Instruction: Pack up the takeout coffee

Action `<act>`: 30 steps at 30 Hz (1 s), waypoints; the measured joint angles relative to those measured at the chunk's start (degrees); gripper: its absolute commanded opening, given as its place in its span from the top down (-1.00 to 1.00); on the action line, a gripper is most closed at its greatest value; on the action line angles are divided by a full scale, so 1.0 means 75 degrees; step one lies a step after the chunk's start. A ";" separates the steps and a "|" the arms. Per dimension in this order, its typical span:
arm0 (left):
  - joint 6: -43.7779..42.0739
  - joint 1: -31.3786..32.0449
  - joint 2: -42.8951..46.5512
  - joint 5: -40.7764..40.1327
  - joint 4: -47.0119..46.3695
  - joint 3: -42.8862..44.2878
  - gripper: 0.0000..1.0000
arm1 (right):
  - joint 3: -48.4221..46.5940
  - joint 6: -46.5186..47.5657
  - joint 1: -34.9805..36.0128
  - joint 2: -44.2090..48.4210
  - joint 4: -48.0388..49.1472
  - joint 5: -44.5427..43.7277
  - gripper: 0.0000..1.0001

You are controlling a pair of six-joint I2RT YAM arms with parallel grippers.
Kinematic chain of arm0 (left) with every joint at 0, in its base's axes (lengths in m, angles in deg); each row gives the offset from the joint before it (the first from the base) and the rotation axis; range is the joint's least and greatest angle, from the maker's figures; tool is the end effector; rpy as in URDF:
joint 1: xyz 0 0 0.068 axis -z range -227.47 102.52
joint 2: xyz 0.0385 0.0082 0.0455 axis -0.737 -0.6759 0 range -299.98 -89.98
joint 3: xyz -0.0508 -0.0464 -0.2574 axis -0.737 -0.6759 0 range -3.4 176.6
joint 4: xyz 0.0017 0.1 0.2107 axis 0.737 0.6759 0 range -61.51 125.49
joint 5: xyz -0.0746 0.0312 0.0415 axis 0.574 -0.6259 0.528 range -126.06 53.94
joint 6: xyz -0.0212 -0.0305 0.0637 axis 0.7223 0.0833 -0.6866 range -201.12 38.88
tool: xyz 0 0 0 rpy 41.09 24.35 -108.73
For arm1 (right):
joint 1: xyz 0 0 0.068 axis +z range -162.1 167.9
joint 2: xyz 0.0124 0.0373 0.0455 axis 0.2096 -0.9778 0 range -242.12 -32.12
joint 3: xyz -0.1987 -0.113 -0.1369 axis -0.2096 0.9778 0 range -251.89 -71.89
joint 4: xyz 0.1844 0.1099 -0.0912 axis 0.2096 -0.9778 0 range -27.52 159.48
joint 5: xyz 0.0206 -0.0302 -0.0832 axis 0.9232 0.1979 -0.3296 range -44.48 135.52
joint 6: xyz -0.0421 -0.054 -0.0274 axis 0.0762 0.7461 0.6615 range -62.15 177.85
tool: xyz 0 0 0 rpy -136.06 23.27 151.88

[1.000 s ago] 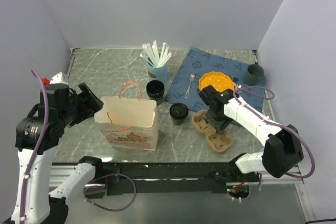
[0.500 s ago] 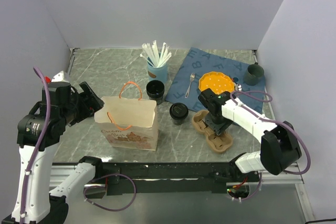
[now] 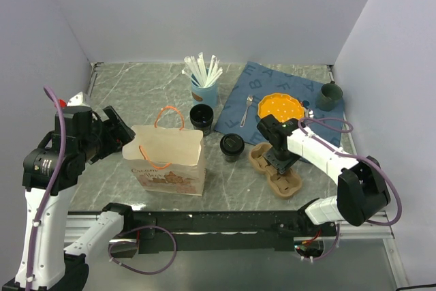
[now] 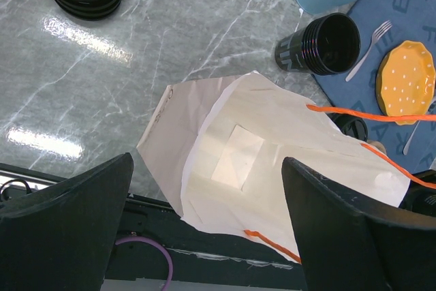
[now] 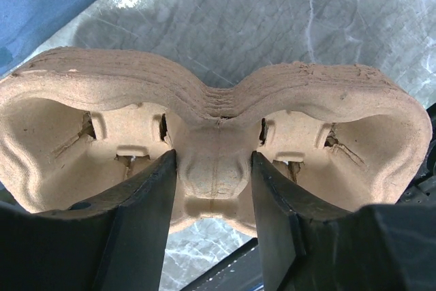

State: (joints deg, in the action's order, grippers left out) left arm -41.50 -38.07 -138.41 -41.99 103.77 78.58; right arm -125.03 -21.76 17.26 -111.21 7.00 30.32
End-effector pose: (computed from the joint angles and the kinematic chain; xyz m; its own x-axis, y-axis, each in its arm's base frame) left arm 0.0955 -0.0093 0.3846 -0.5610 -0.5500 -0.6188 -0.3522 0.8350 -0.4228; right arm 0.1770 0.0810 0.1928 -0.6162 0.7424 -0.2628 0.7728 0.6343 -0.0201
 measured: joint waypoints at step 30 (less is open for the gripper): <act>0.0006 0.0000 0.0117 0.0003 0.0108 0.0003 -0.94 | -0.0029 0.0460 -0.0009 0.0315 -0.0189 -0.0082 0.07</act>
State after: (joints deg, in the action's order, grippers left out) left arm -41.46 -38.07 -137.53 -41.97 104.58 78.60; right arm -125.25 -18.31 17.20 -108.85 5.58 29.71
